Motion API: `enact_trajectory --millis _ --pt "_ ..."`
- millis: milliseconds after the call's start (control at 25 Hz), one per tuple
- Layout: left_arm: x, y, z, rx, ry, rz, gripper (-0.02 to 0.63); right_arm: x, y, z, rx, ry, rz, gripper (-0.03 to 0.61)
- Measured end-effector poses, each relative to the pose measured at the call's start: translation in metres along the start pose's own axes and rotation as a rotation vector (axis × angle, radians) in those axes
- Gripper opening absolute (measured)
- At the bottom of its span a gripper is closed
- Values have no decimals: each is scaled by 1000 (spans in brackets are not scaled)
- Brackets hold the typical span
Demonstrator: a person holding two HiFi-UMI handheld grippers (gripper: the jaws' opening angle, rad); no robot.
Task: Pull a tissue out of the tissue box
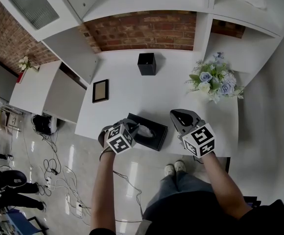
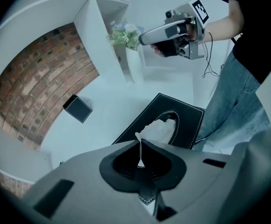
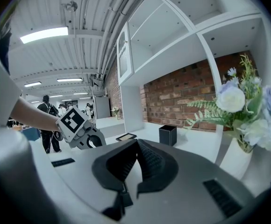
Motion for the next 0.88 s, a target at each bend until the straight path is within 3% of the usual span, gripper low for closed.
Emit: enact_trajectory --millis 880 --pt "27 45 27 -183 18 252 12 -2 1 2 -2 -12 -19 -2"
Point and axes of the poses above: the fingertips, and each gripper's own axes: y backward along the fingers, x to its left, z out of its top, the point moved 6 cm from there along y, backward along the fingers, and after that the axes turned 7 degrees about -z, right-handed, at the moved point
